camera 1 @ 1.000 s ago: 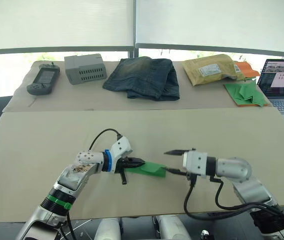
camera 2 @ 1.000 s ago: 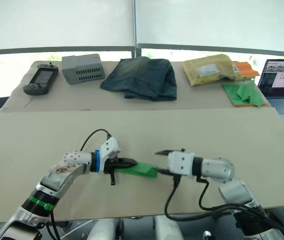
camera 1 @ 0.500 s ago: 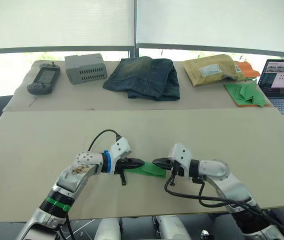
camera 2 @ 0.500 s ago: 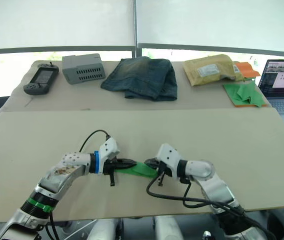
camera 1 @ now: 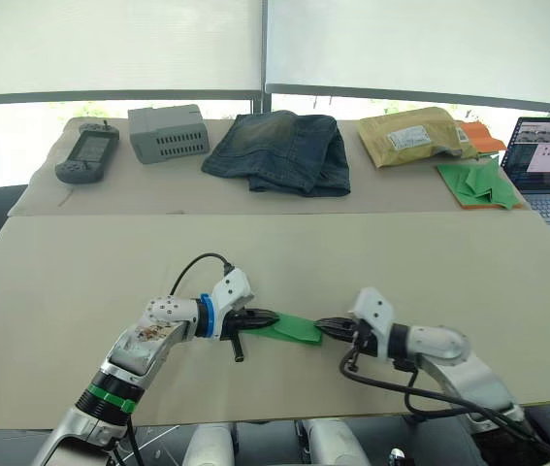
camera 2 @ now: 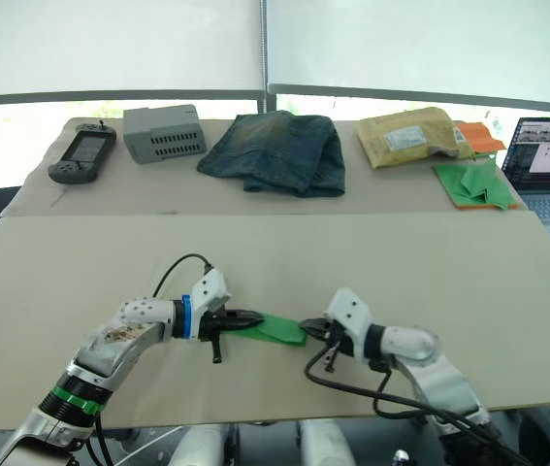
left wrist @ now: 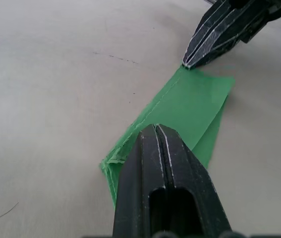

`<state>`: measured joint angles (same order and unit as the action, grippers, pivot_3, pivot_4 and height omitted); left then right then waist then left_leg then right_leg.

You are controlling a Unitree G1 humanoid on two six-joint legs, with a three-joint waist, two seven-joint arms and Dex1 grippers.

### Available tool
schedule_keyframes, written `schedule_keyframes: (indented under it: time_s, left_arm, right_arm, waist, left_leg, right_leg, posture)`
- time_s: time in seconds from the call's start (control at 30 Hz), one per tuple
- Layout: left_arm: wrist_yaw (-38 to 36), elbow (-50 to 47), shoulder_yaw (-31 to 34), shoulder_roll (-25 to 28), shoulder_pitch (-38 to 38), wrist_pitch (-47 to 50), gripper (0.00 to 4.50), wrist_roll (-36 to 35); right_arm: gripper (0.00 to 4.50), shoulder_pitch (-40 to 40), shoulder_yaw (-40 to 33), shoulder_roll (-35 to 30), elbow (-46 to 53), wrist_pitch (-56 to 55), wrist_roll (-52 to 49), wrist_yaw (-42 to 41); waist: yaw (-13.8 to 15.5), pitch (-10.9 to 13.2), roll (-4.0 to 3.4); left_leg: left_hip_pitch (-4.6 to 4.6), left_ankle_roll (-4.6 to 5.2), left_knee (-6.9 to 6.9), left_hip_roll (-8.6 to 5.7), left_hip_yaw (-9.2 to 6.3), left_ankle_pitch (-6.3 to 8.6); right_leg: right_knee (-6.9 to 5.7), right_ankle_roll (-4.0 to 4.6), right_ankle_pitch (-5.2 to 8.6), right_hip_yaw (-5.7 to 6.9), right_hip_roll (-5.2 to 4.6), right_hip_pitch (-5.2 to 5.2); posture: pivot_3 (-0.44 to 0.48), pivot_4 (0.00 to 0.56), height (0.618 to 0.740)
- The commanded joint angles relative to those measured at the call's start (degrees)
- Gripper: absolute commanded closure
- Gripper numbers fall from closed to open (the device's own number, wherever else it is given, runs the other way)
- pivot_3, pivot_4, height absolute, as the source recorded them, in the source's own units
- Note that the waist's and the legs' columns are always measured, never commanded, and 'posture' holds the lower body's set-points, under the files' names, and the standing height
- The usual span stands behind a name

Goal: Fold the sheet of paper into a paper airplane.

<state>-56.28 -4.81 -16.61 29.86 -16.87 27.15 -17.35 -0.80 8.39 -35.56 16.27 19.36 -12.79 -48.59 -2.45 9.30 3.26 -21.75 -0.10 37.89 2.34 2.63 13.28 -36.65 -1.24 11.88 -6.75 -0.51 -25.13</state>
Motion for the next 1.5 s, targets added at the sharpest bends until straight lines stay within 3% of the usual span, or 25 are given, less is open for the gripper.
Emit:
schedule_keyframes:
  time_s: [0.03, 0.3, 0.57, 0.93, 1.1, 1.3, 1.5]
  left_arm:
    - [-0.8, 0.4, 0.0, 0.6, 0.7, -0.4, 4.5, 0.6]
    - [-1.0, -0.4, 1.2, 0.9, 1.2, -0.2, 4.5, 0.0]
    - [-0.3, -1.3, 2.1, -0.1, 0.9, 0.9, 4.5, -1.2]
    - [0.8, -4.6, 4.3, 1.6, 3.9, 1.9, 4.5, -1.4]
    - [0.7, -6.3, 5.8, 2.7, 5.0, 2.3, 4.5, -2.1]
    - [-1.7, -10.1, 10.7, 5.8, 5.0, 4.3, 4.5, -7.2]
    - [-7.4, -14.6, 14.9, 14.0, 6.7, 8.6, 4.5, -12.9]
  right_arm:
    - [4.48, 1.5, -2.1, -1.6, 1.3, 0.8, -1.5, -1.0]
    - [4.48, -5.6, -4.7, -0.3, 5.8, 0.4, -8.1, -2.6]
    - [4.48, -13.2, 7.2, 0.0, 1.5, 3.2, 0.5, -3.2]
    - [4.48, -15.1, 14.1, 0.5, -4.8, 4.3, 4.1, -7.0]
    - [4.48, -15.8, 12.3, 1.2, -5.7, 3.1, 2.8, -7.3]
    - [4.48, -17.7, 5.4, 0.6, 2.3, 6.4, -5.8, -9.7]
    - [4.48, -21.1, 5.4, -2.1, 11.1, 16.7, -10.2, -9.9]
  waist:
    - [0.0, 0.0, 0.0]
    - [-0.3, 0.0, 0.0]
    - [-0.1, 0.0, 0.0]
    - [-0.2, 0.0, 0.0]
    - [-0.3, 0.0, 0.02]
    - [-0.2, 0.0, 0.02]
    - [-0.3, 0.1, 0.02]
  left_leg:
    - [0.0, 0.0, 0.0, 0.0, -0.01, 0.0]
    - [-0.05, 0.0, 0.0, 0.0, -0.02, 0.0]
    - [-0.22, 0.01, 0.0, -0.02, -0.15, 0.02]
    - [-0.25, 0.03, 0.0, -0.04, -0.24, 0.03]
    - [-0.19, 0.03, 0.0, -0.04, -0.25, 0.03]
    - [-0.31, 0.03, 0.0, -0.03, -0.25, 0.03]
    - [-0.36, 0.02, 0.0, 0.05, -0.3, 0.04]
  right_leg:
    - [0.0, 0.0, 0.01, 0.0, 0.0, 0.0]
    - [-0.01, -0.01, 0.0, -0.01, 0.01, -0.05]
    - [0.03, 0.01, 0.03, 0.06, 0.02, -0.12]
    - [0.07, -0.02, 0.06, 0.08, 0.0, -0.1]
    - [0.02, -0.01, 0.06, 0.1, 0.01, -0.08]
    - [0.02, -0.01, 0.06, 0.1, 0.01, -0.19]
    - [0.02, 0.04, 0.1, 0.19, 0.03, -0.26]
  posture:
    - [0.0, 0.15, 0.728]
    - [0.0, 0.15, 0.728]
    - [0.0, 0.15, 0.728]
    - [0.0, 0.15, 0.728]
    - [0.0, 0.15, 0.728]
    - [0.0, 0.15, 0.728]
    - [0.0, 0.15, 0.728]
